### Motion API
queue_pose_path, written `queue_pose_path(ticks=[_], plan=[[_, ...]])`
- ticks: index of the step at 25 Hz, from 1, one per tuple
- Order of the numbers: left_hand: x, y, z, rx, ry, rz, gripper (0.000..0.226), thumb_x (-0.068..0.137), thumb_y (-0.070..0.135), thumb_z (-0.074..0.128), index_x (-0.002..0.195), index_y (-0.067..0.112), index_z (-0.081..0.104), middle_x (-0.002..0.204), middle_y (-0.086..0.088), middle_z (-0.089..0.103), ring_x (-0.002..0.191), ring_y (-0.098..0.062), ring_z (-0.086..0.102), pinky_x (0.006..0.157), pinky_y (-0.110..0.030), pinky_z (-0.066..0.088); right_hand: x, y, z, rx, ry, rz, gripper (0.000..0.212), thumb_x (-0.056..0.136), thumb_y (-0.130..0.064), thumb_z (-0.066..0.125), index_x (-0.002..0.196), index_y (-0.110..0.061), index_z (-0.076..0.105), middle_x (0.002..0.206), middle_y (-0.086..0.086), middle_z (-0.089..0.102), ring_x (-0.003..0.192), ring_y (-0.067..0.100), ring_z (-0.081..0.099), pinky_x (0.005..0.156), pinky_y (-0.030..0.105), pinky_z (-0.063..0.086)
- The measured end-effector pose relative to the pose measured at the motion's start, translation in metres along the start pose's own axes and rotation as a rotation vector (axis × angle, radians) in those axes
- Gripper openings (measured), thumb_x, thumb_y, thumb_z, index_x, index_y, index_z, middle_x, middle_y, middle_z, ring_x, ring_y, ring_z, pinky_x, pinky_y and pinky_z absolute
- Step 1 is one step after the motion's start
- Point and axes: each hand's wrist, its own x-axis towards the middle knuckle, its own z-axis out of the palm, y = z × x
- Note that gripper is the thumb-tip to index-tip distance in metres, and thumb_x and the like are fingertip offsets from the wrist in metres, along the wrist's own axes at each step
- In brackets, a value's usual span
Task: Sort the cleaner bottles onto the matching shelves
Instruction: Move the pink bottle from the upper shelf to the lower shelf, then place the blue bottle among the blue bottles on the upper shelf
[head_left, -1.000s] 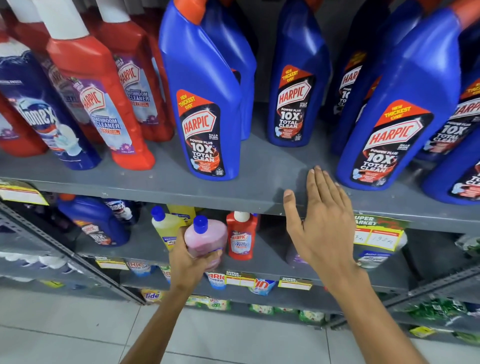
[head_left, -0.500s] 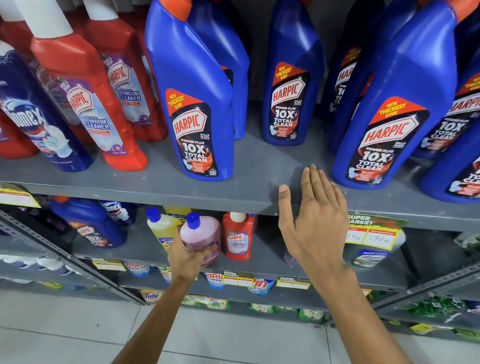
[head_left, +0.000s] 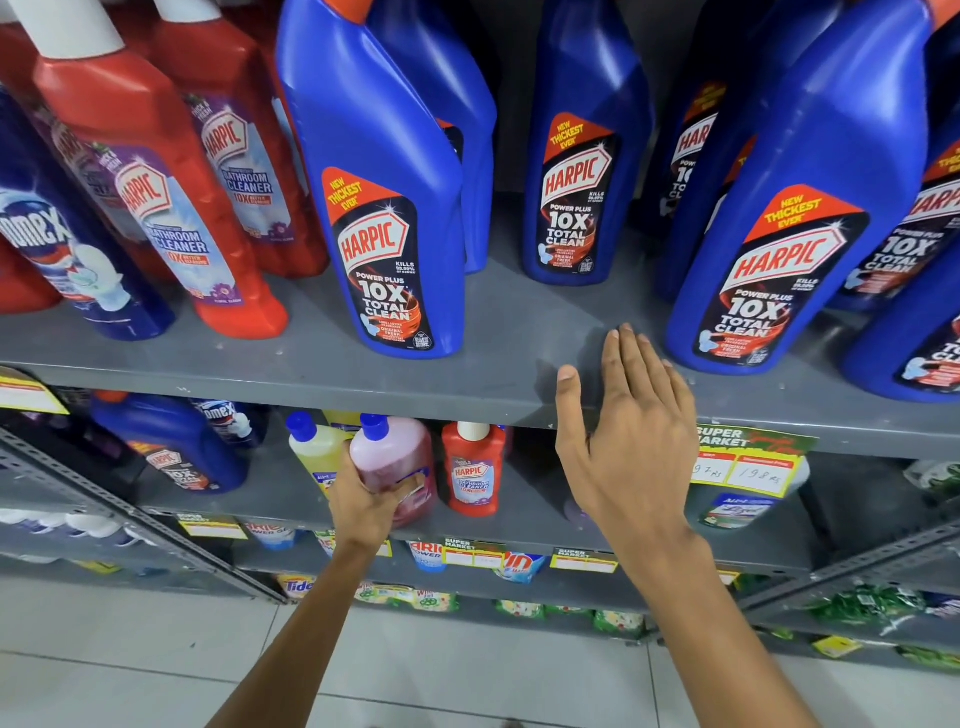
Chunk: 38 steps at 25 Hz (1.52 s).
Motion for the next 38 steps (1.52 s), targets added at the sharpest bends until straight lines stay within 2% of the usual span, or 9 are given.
queue_pose_path(ticks=[6, 14, 20, 24, 28, 30, 34, 36, 38], plan=[[0.003, -0.001, -0.006, -0.003, -0.067, 0.018, 0.097, 0.065, -0.002, 0.100, 0.147, 0.005, 0.050, 0.137, -0.014, 0.068, 0.121, -0.031, 0.064, 0.106, -0.051, 0.059, -0.001, 0.000, 0.000, 0.002, 0.004, 0.005, 0.068, 0.110, -0.051, 0.041, 0.152, 0.000, 0.059, 0.159, 0.017, 0.059, 0.152, 0.031, 0.054, 0.129, 0.043, 0.035], [-0.003, -0.010, -0.013, 0.112, -0.103, 0.052, 0.091, 0.076, 0.011, 0.097, 0.152, 0.004, 0.048, 0.137, -0.015, 0.069, 0.120, -0.031, 0.066, 0.094, -0.039, 0.061, -0.002, 0.002, 0.001, 0.034, -0.008, 0.002, 0.070, 0.111, -0.052, 0.040, 0.153, 0.000, 0.058, 0.160, 0.017, 0.058, 0.153, 0.031, 0.053, 0.130, 0.044, 0.035], [-0.007, -0.014, -0.019, 0.255, -0.106, 0.055, 0.070, 0.080, 0.023, 0.095, 0.137, 0.005, 0.058, 0.130, -0.015, 0.076, 0.118, -0.037, 0.073, 0.094, -0.047, 0.063, -0.002, 0.004, 0.002, 0.073, -0.019, -0.008, 0.071, 0.110, -0.053, 0.041, 0.152, 0.001, 0.058, 0.160, 0.018, 0.058, 0.153, 0.032, 0.052, 0.130, 0.044, 0.034], [-0.022, -0.025, -0.043, 0.354, -0.211, -0.015, 0.054, 0.074, 0.045, 0.095, 0.114, 0.018, 0.072, 0.108, -0.006, 0.082, 0.102, -0.032, 0.078, 0.087, -0.043, 0.062, -0.007, -0.005, -0.007, 0.226, -0.020, -0.003, 0.069, 0.110, -0.052, 0.044, 0.156, -0.001, 0.055, 0.164, 0.014, 0.055, 0.159, 0.025, 0.046, 0.136, 0.043, 0.024], [-0.019, -0.050, -0.106, 0.241, -0.322, -0.070, 0.082, 0.038, 0.092, 0.083, 0.096, 0.036, 0.072, 0.096, 0.009, 0.080, 0.091, -0.024, 0.080, 0.089, -0.048, 0.068, -0.033, -0.066, -0.029, 0.562, 0.052, -0.159, 0.056, 0.105, -0.035, 0.062, 0.152, -0.004, 0.059, 0.160, 0.004, 0.059, 0.157, 0.019, 0.048, 0.138, 0.048, 0.020], [-0.009, -0.040, -0.149, 0.216, -0.358, -0.051, 0.069, 0.047, 0.079, 0.092, 0.092, 0.028, 0.077, 0.107, 0.014, 0.079, 0.091, -0.027, 0.082, 0.087, -0.041, 0.069, -0.044, -0.108, -0.028, 0.669, 0.049, -0.258, 0.054, 0.106, -0.036, 0.060, 0.149, -0.004, 0.062, 0.158, 0.003, 0.061, 0.155, 0.018, 0.051, 0.134, 0.048, 0.030], [0.039, -0.032, -0.228, 0.249, -0.248, 0.063, 0.027, 0.077, 0.012, 0.096, 0.099, 0.013, 0.079, 0.099, -0.001, 0.081, 0.082, -0.029, 0.080, 0.073, -0.029, 0.066, -0.050, -0.185, -0.009, 0.740, 0.019, -0.310, 0.053, 0.104, -0.035, 0.065, 0.148, -0.005, 0.063, 0.155, 0.001, 0.063, 0.152, 0.016, 0.054, 0.131, 0.049, 0.038], [0.066, -0.044, -0.263, 0.278, -0.198, 0.033, 0.032, 0.076, 0.017, 0.097, 0.101, 0.013, 0.077, 0.095, -0.008, 0.080, 0.073, -0.018, 0.079, 0.067, -0.023, 0.062, -0.056, -0.224, 0.002, 0.764, 0.008, -0.303, 0.052, 0.104, -0.033, 0.065, 0.147, -0.004, 0.064, 0.153, 0.002, 0.065, 0.151, 0.020, 0.056, 0.129, 0.051, 0.041], [0.092, -0.059, -0.290, 0.290, -0.166, -0.006, 0.048, 0.064, 0.033, 0.102, 0.099, 0.028, 0.069, 0.098, -0.009, 0.079, 0.074, -0.011, 0.079, 0.077, -0.032, 0.065, -0.063, -0.260, 0.016, 0.748, -0.013, -0.320, 0.052, 0.106, -0.036, 0.063, 0.149, -0.006, 0.064, 0.154, 0.001, 0.065, 0.151, 0.018, 0.056, 0.129, 0.049, 0.040]])
